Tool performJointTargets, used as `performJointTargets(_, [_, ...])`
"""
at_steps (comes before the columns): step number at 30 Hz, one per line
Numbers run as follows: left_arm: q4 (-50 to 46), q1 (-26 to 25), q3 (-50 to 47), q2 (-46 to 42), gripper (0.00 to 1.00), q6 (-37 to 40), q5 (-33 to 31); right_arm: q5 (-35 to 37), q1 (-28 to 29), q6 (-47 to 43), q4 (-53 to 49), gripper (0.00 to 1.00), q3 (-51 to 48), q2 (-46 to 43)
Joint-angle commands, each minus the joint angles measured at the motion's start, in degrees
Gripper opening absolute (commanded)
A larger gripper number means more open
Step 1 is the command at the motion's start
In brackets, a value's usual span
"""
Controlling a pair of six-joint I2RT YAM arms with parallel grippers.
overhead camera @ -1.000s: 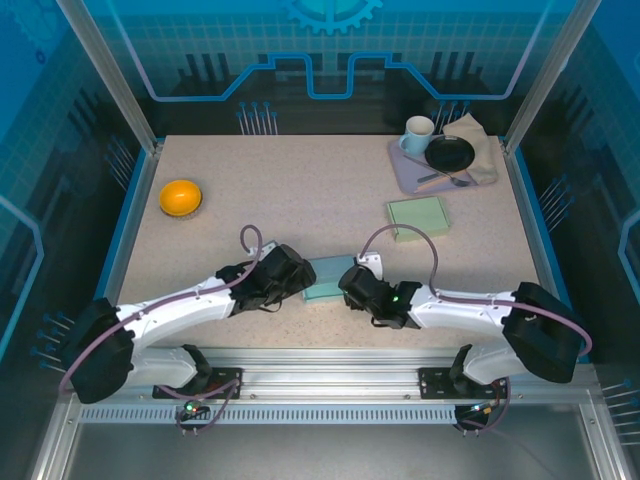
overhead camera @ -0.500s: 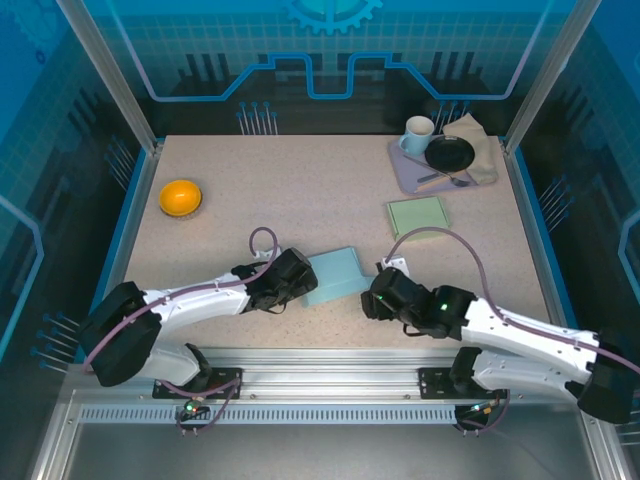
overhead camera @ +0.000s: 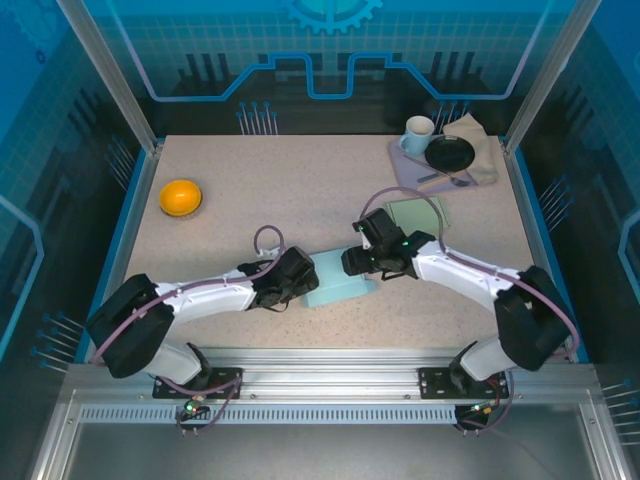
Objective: Fold the paper box
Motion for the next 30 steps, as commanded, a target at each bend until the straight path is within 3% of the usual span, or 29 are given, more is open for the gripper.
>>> performJointTargets(1, [0.6, 2.7, 1.4, 3.6, 0.83, 3.4, 2.0, -1.0, -0.4, -0.4, 2.8, 0.64, 1.1, 4.7])
performJointTargets(9, [-0.4, 5.9, 7.9, 8.6, 0.84, 8.4, 6.6, 1.6, -0.4, 4.3, 5.5, 0.61, -1.9, 8.6])
performJointTargets(18, [-13.4, 6.2, 18.7, 10.8, 0.99, 3.8, 8.2, 1.0, -0.4, 5.2, 7.4, 0.61, -6.3, 5.4])
performJointTargets(30, [-20.0, 6.2, 23.4, 14.5, 0.99, -6.3, 11.0, 0.1, -1.1, 5.4, 8.8, 0.61, -7.9, 4.3])
